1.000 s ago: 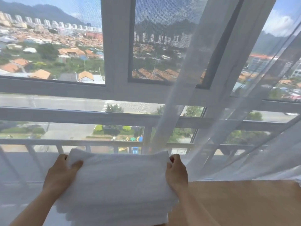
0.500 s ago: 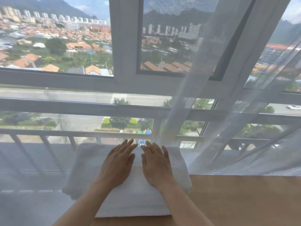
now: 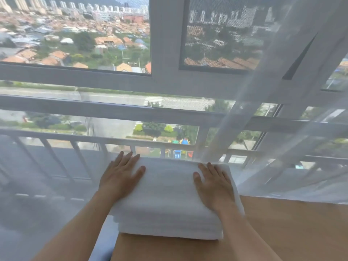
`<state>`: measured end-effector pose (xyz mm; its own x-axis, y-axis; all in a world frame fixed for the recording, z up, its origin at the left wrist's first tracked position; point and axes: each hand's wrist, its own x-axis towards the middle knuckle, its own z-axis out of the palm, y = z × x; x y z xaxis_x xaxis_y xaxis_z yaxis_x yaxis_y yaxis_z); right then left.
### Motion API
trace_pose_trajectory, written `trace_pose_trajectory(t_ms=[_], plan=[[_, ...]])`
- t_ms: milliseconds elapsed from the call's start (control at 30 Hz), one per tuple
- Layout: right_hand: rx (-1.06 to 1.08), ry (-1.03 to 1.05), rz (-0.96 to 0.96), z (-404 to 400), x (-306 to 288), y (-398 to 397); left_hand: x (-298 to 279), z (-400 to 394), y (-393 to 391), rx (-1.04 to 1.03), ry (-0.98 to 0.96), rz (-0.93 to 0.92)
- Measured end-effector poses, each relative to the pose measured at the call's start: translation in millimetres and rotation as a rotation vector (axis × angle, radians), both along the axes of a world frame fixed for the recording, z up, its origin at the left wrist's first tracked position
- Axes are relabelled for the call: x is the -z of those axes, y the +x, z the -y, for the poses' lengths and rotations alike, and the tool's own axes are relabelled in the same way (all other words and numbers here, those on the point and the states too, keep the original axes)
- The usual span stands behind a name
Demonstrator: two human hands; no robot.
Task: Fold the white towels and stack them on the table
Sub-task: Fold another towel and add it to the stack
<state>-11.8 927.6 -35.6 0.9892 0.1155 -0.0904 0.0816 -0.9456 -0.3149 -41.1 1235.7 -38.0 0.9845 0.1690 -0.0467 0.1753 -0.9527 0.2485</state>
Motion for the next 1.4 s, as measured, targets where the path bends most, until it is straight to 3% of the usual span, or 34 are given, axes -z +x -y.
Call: trace_pose_trajectory(t_ms=[67, 167, 267, 333, 400, 500, 667, 867, 933, 1000, 1067, 1133, 1233, 1400], plan=[[0.025, -0.002, -0.005, 2, -2, 1, -1, -10, -3, -0.062, -0.124, -0.034], [0.082, -0.006, -0.041, 9, -6, 2, -4, -8, -5, -0.079, -0.069, -0.025], [0.189, -0.072, -0.101, 10, -15, 7, -13, 13, -5, -0.02, 0.108, 0.242], [0.177, -0.123, 0.019, -7, -23, 10, -20, 40, -2, 0.139, 0.033, 0.364], [0.002, 0.003, 0.127, -33, -26, 8, -22, 72, 2, 0.262, -0.123, 0.246], [-0.171, 0.046, 0.034, -55, -12, -4, -8, 98, 2, 0.27, -0.009, 0.058], [-0.052, -0.039, 0.033, -23, 0, 0, -3, 61, 2, 0.126, 0.084, 0.036], [0.073, -0.001, -0.048, 27, -3, -5, -1, 26, 1, 0.03, 0.13, 0.013], [0.114, -0.085, -0.055, 33, -7, -3, -4, 33, 3, 0.008, 0.138, 0.045], [0.106, -0.159, 0.03, 24, -14, 0, -11, 52, 3, 0.085, 0.045, 0.106], [-0.001, -0.066, 0.117, 1, -20, 1, -15, 82, 1, 0.218, -0.076, 0.147], [-0.125, 0.053, 0.077, -24, -19, -4, -10, 106, -1, 0.299, -0.055, 0.137], [-0.116, -0.041, -0.009, -32, -5, -10, -2, 95, -2, 0.228, 0.087, 0.07], [0.0, -0.04, 0.007, 0, -2, -3, 1, 24, -8, 0.055, 0.134, 0.028]])
